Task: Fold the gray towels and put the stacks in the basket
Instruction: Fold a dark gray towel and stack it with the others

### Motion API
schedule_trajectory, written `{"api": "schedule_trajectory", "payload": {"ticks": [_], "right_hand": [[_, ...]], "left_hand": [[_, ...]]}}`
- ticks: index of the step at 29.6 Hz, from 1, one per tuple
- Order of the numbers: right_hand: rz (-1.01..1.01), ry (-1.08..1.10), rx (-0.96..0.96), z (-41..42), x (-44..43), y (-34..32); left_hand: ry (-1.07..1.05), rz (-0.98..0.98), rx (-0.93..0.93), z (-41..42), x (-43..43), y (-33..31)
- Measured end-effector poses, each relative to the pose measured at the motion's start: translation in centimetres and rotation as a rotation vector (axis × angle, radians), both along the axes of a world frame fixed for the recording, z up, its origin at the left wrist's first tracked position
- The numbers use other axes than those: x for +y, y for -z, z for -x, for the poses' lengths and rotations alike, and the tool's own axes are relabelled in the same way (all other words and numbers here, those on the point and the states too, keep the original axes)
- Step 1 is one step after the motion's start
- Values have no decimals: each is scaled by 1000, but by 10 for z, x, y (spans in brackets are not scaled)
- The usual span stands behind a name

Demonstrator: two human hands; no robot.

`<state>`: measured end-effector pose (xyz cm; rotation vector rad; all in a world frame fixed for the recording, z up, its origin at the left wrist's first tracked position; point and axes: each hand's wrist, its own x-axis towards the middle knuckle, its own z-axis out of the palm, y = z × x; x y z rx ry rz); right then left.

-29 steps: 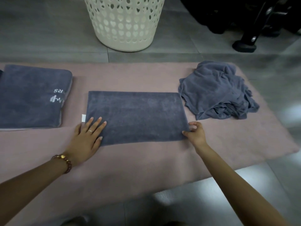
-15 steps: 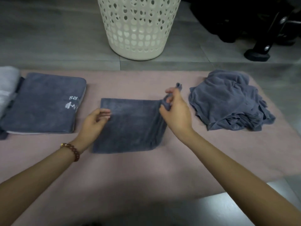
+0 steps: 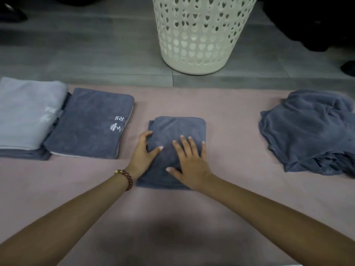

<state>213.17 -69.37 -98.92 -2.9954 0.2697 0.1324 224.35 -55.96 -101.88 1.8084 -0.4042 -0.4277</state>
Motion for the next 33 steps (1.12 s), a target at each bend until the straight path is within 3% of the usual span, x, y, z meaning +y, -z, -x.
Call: {"api": "schedule_trajectory", "payload": {"ticks": [4,8,12,17,21,23,29,33], "right_hand": [[-81,27,74,21,-18,21],[-77,-9,61,30,-18,34],[-146,120,153,26,-7,38],[-217,194,149,19,-1,33],[-638,380,-256,20,-10,27],[-763,500,-349,17,-16,22],[-1211,492,-171,5,-46,2],[-1448,541,-57,-2,-55,-15]], "left_hand": [[54,-84,-343,6,6,4],[-1,-232,-379,12,21,13],[6,-510,-458,12,21,15],[55,-538,-230,7,19,7],[231,-496,-14,6,19,-11],[294,-482,62,6,20,-14],[105,-91,183,17,23,-17],[98,17,194,17,18,-37]]}}
